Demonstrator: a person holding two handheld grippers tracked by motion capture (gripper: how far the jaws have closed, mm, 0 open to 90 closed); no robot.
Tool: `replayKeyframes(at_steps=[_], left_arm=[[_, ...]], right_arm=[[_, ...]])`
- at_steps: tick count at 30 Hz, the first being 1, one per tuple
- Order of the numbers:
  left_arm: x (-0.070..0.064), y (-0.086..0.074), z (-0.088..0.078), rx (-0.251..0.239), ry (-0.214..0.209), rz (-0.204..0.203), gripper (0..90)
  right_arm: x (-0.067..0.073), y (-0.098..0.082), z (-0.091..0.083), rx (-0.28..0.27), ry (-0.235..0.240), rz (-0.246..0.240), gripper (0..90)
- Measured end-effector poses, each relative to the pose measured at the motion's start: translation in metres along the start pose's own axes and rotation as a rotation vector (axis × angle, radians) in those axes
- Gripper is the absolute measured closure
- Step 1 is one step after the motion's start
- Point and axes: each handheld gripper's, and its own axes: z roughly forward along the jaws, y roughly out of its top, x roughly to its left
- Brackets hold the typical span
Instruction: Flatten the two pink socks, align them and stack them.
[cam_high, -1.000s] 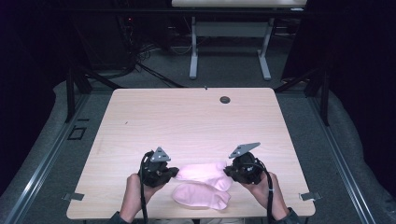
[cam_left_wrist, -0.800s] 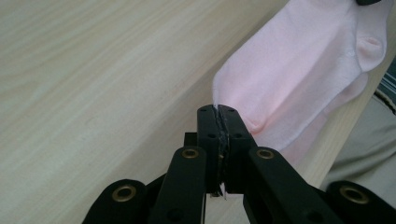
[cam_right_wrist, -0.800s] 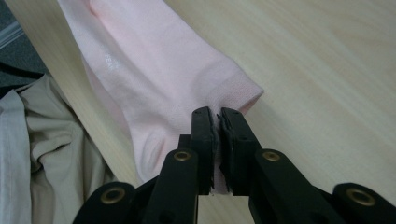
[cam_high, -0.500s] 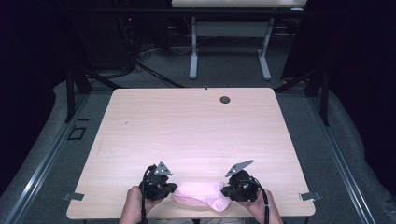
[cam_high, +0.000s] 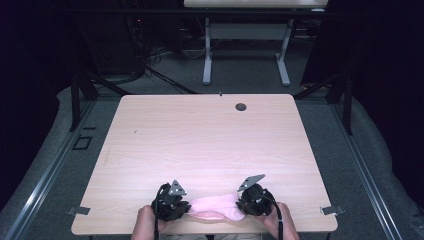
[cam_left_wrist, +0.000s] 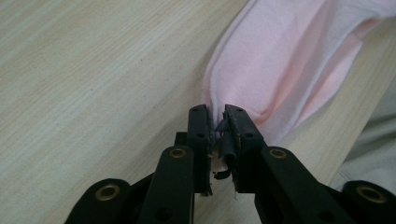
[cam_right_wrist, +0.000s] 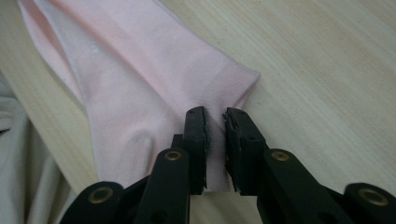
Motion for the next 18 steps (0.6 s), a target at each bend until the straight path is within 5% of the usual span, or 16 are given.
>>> replayKeyframes(at_steps=[4, 10, 16, 18], left_arm=[[0.0, 0.0, 0.0, -0.003, -0.001, 0.005, 69.2], [0.004, 0.002, -0.012, -0.062, 0.04, -0.016, 32.5], [0.013, 0.002, -0.032, -0.116, 0.103, -0.023, 19.2], [0.015, 0.001, -0.038, -0.116, 0.131, -0.021, 18.7]], right_arm=[[-0.004, 0.001, 0.001, -0.009, -0.017, -0.008, 72.6], [-0.007, 0.002, -0.006, -0.048, -0.011, -0.015, 56.2], [-0.012, 0.003, -0.029, -0.118, -0.027, 0.001, 24.9], [-0.015, 0.002, -0.037, -0.136, -0.041, 0.008, 20.5]])
